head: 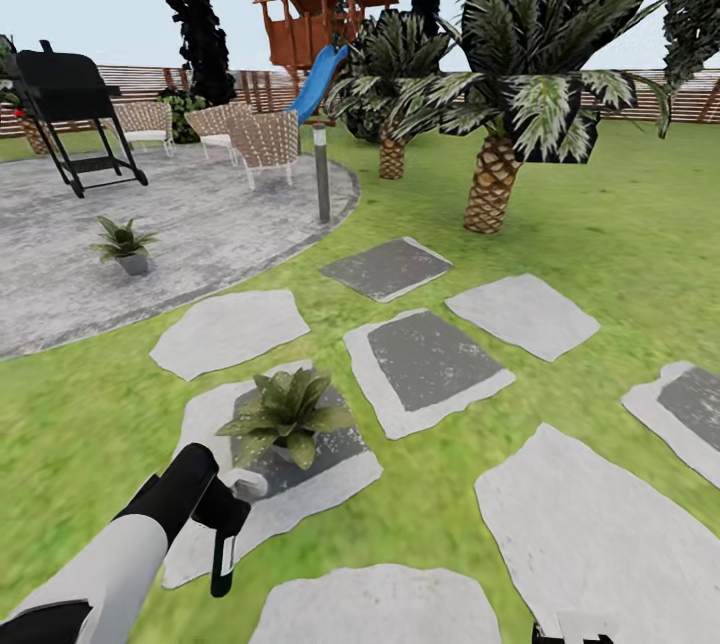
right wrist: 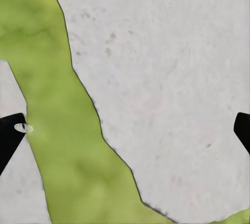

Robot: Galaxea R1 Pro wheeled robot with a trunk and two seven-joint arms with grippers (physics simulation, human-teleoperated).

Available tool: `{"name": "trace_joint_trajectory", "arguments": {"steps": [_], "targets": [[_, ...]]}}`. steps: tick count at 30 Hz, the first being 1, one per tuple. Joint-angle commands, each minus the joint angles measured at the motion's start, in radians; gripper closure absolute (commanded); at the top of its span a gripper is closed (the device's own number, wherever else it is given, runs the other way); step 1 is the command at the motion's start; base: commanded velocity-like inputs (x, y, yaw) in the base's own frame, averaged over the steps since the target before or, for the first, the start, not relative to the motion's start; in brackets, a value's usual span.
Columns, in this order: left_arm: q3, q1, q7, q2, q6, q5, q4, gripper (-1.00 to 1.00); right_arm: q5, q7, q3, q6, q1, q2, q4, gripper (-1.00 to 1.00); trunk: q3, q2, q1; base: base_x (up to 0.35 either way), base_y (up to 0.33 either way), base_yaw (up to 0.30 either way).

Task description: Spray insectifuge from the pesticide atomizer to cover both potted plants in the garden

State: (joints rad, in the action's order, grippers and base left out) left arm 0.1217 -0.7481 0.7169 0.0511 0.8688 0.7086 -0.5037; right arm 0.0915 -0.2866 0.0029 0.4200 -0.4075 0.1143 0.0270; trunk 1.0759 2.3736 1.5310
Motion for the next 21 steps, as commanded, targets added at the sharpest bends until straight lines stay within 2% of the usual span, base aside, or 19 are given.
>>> {"name": "trace_joint_trajectory", "arguments": {"steps": [1,9,18,21], "targets": [[0.009,0.000,0.010,0.000,0.003,0.011,-0.001,1.00,0.010,-0.007,0.000,0.000,-0.001,0.000,-0.001,-1.00,0.001,0.000,0.000,0.161,-0.107,0.022],[0.012,0.000,0.009,0.000,0.003,0.010,-0.002,1.00,0.010,-0.006,0.000,0.000,-0.001,0.000,-0.001,-1.00,0.001,0.000,0.000,0.188,-0.210,0.003],[0.014,0.000,0.009,0.000,0.004,0.009,-0.002,1.00,0.010,-0.007,0.000,0.000,-0.001,-0.001,-0.001,-1.00,0.001,0.000,0.000,0.015,-0.311,0.001],[0.015,0.000,0.009,0.000,0.004,0.007,-0.002,1.00,0.010,-0.008,0.000,0.000,-0.001,-0.001,-0.001,-1.00,0.001,0.000,0.000,0.000,-0.315,0.125]]}}
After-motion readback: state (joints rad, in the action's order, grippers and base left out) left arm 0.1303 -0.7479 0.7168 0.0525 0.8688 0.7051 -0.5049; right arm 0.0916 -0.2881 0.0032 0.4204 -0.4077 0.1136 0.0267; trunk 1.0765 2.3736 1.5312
